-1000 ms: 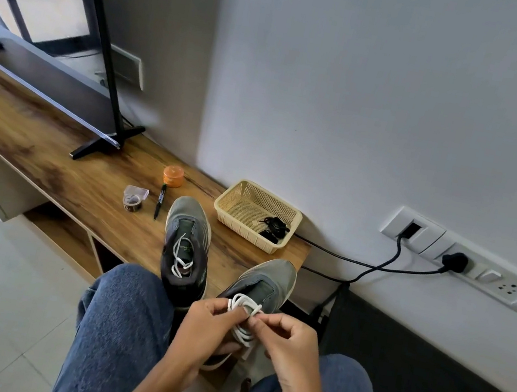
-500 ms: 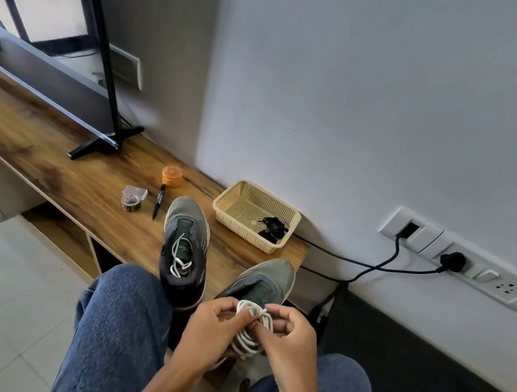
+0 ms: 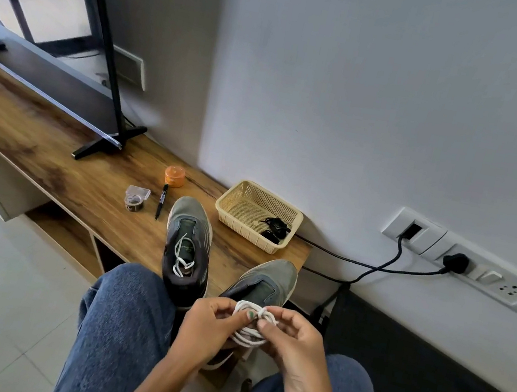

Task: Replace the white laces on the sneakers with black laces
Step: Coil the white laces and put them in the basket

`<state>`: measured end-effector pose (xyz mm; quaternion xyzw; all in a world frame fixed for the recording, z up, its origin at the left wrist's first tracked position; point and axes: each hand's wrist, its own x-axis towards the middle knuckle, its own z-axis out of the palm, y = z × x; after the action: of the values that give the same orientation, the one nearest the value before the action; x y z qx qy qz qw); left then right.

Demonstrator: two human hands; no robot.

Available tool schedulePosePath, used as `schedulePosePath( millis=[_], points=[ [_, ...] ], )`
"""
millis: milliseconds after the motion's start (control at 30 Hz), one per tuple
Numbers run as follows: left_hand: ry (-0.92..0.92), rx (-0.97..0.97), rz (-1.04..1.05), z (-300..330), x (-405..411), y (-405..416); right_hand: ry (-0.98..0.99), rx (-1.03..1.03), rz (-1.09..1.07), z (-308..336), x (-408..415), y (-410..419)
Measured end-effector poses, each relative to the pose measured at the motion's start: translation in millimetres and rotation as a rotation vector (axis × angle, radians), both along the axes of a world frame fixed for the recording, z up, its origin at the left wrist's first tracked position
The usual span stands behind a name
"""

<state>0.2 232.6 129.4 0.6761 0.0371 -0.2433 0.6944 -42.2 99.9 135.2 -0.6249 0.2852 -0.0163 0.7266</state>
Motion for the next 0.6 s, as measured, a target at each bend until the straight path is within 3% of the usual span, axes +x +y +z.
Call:
schedulePosePath(
  millis=[133,300,600],
  points=[
    [0.035,-0.024,-0.015,-0.4,2.8,4.0,-0.056,0.096,-0.01,-1.7,0.5,-7.0],
    [0.091,-0.058,-0.024,2.7,3.7,4.3,-0.107,-0.046,0.005,-2.1,2.1,-9.0],
    [0.509,-0.529,0.166,-1.9,13.6,5.5,-0.138,-0.135,-0.154,-3.1,6.6,-6.7]
  ],
)
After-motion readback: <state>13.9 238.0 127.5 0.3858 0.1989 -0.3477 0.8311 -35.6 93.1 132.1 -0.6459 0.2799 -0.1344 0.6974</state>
